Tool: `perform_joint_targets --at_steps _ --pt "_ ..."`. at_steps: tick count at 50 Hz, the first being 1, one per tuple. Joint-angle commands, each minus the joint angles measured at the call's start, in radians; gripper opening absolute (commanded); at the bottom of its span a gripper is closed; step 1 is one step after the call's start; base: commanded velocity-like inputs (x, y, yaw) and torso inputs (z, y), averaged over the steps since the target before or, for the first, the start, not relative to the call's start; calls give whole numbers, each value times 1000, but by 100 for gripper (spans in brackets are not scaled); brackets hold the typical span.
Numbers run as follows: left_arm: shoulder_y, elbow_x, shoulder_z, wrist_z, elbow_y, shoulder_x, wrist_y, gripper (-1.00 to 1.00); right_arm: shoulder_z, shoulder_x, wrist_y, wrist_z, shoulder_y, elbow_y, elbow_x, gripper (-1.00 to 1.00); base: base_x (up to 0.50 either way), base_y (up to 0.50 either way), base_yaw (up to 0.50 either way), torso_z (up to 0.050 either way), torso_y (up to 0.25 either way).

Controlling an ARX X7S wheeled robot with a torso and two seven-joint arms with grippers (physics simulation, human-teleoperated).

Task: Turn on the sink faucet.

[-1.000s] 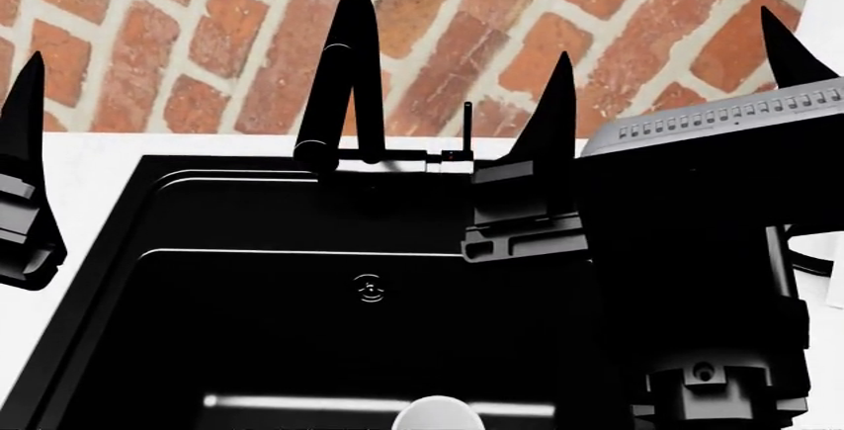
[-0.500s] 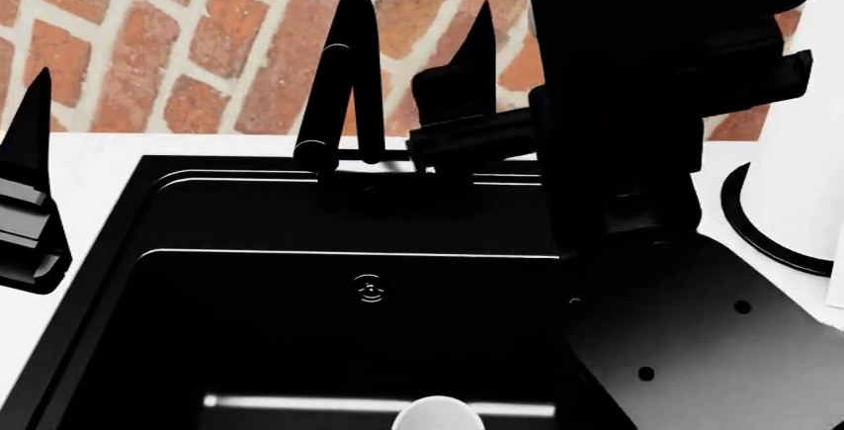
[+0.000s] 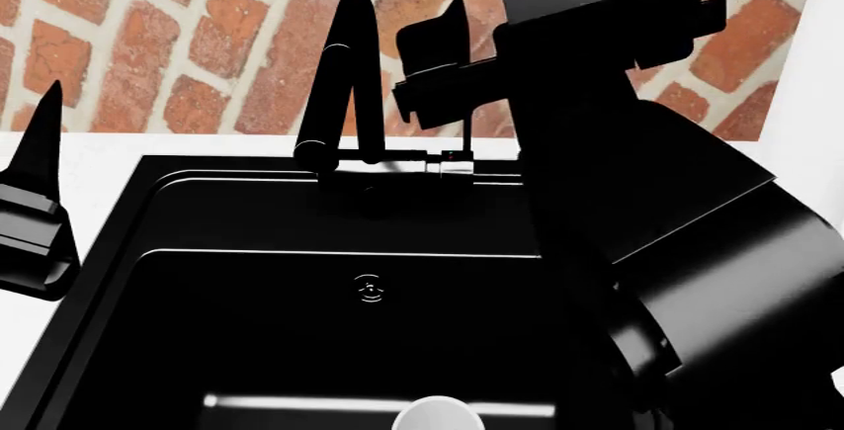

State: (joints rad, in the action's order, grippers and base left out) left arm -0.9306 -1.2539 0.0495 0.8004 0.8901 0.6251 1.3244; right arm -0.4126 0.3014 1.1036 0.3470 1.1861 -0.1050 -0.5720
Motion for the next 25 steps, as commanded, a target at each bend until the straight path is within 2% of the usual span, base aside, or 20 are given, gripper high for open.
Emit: perform_joint_targets --at_steps 1,11,25 --pt "4 22 -7 -51 -32 -13 -40 100 9 -41 56 -81 107 153 -21 100 0 0 0 0 0" --pt "-9 26 12 -48 -28 -3 -36 100 -7 -37 61 -93 130 191 -17 100 0 0 0 0 0" --pt "-4 7 -5 -41 -30 13 -54 100 -41 -49 49 -109 131 242 -10 100 0 0 0 23 -80"
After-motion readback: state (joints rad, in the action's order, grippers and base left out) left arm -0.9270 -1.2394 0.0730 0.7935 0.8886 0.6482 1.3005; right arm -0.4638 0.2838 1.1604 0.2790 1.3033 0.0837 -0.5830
